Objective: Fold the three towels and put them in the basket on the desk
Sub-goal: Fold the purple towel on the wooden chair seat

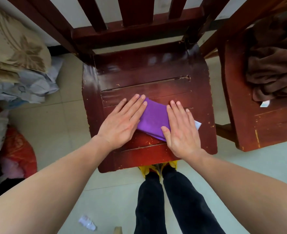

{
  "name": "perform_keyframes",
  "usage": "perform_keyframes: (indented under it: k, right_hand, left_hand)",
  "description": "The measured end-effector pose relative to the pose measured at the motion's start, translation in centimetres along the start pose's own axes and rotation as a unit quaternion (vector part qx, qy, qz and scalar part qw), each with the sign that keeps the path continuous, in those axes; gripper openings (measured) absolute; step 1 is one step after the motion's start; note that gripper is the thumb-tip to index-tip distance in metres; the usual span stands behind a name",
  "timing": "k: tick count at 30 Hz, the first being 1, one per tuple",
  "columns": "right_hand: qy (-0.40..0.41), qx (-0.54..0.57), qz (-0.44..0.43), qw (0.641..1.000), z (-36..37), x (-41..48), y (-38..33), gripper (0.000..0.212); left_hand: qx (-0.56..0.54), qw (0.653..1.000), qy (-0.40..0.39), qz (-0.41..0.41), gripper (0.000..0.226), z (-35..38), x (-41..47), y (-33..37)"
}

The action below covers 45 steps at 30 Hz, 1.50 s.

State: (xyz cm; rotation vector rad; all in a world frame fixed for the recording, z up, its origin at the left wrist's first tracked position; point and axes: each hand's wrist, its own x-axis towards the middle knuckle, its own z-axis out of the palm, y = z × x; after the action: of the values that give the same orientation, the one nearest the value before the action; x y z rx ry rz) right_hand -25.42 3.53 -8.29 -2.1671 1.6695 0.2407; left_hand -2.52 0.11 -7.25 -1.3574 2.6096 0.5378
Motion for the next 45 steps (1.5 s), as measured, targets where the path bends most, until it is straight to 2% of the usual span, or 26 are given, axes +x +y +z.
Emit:
perform_keyframes:
  k: [5,9,12,14,16,18,20,22,27,32,35,38,41,43,45]
  right_hand:
    - [0.032,-0.008,-0.027,0.999,1.2,0.2,0.9,0.064]
    - [0.01,-0.014,-0.021,1.0,0.6,0.5,0.6,0.064]
    - [-0.011,-0.019,-0.01,1.0,-0.8,0.2,0.1,0.066]
    - [0.002,-0.016,-0.018,1.0,-2.4,0.4,-0.4,0.068]
    - [0.019,-0.019,-0.072,0.997,-4.0,1.5,-1.7,0.069]
    - [0.023,-0.031,-0.168,0.985,-4.5,3.6,-3.5,0.064]
    - [-0.002,-0.072,-0.259,0.963,-3.9,5.5,-5.2,0.059]
    - [-0.031,-0.11,-0.287,0.951,-2.6,6.7,-6.2,0.057]
    - [-0.032,-0.148,-0.242,0.958,-0.9,7.1,-6.8,0.057]
    - [-0.048,-0.15,-0.231,0.96,-1.1,7.3,-7.2,0.056]
    - [-0.066,-0.132,-0.233,0.961,-2.3,6.9,-7.3,0.058]
    - [-0.067,-0.102,-0.207,0.971,-3.8,5.9,-5.9,0.066]
    - [-0.04,-0.059,-0.116,0.991,-5.0,3.6,-2.6,0.07]
    - [-0.048,-0.033,-0.071,0.996,-5.2,1.7,-0.7,0.073]
    - [-0.06,0.01,-0.032,0.998,-5.1,-0.2,0.9,0.076]
  left_hand:
    - [0.005,1.0,-0.022,-0.001,0.064,1.0,0.8,-1.7]
    - [0.021,0.999,-0.041,-0.006,0.065,0.3,0.9,-1.8]
    - [0.017,0.998,-0.043,-0.04,0.066,-0.9,0.4,-1.6]
    - [-0.019,0.994,-0.023,-0.103,0.065,-1.7,-1.0,-1.9]
    - [-0.056,0.981,0.007,-0.185,0.061,-1.9,-3.4,-2.6]
    - [-0.07,0.965,0.023,-0.251,0.057,-1.6,-6.1,-3.3]
    - [-0.078,0.952,0.03,-0.296,0.053,-1.0,-8.8,-3.8]
    - [-0.085,0.94,0.036,-0.328,0.05,-0.2,-11.0,-4.1]
    - [-0.149,0.908,0.092,-0.38,0.045,1.4,-13.0,-4.0]
    - [-0.197,0.893,0.135,-0.382,0.038,0.3,-12.1,-3.2]
    - [-0.2,0.887,0.148,-0.388,0.026,-1.3,-11.4,-2.7]
    - [-0.206,0.89,0.129,-0.386,0.016,-3.0,-9.7,-2.1]
    - [-0.212,0.9,0.11,-0.365,0.019,-3.9,-7.0,-1.2]
    - [-0.22,0.903,0.088,-0.359,0.023,-4.1,-5.1,-0.7]
    - [-0.24,0.905,0.052,-0.347,0.037,-4.0,-2.7,0.0]
